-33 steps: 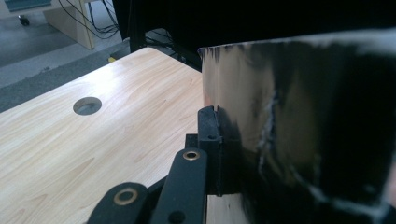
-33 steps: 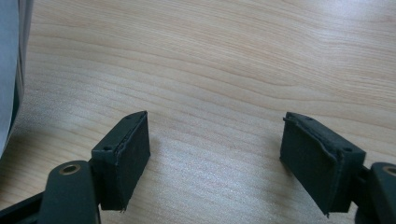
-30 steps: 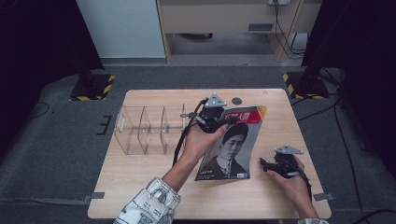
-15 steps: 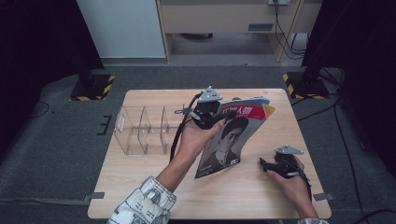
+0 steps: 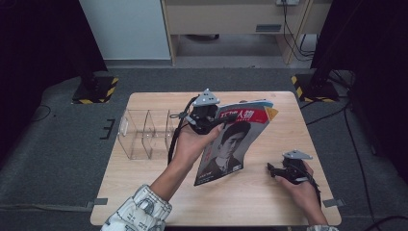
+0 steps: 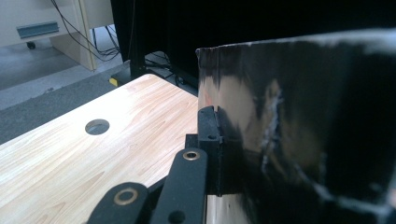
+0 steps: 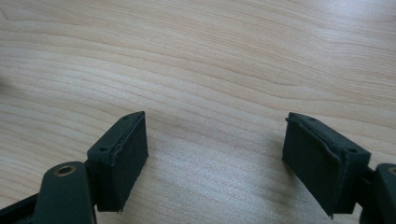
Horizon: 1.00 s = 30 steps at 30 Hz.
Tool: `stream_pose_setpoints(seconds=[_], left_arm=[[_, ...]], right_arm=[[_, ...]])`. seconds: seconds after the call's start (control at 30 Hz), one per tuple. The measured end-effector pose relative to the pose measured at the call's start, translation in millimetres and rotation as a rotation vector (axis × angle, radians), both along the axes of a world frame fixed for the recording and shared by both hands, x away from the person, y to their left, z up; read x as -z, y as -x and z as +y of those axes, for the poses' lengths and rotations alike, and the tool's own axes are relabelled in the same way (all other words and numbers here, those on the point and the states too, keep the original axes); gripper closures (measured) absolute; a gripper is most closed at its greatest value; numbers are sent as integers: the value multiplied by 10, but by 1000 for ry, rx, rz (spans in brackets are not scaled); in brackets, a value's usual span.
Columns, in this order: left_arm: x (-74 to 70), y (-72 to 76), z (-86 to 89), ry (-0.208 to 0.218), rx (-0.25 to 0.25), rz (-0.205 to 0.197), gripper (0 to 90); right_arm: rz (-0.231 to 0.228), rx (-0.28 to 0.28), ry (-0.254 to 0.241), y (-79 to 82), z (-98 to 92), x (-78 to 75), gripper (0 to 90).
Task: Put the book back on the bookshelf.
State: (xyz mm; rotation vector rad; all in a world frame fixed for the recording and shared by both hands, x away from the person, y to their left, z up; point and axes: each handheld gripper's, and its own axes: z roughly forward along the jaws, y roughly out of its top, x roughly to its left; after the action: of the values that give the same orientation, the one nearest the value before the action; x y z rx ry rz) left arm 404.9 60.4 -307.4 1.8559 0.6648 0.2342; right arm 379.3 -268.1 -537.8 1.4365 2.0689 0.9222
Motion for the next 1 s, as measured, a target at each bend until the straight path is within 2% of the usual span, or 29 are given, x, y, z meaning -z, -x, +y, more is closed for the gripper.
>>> stream_pose_setpoints(seconds=[1.0], left_arm=[[24, 228, 715, 11, -42, 1, 865]], right_arm=[[2, -3, 2, 2, 0, 0, 223]])
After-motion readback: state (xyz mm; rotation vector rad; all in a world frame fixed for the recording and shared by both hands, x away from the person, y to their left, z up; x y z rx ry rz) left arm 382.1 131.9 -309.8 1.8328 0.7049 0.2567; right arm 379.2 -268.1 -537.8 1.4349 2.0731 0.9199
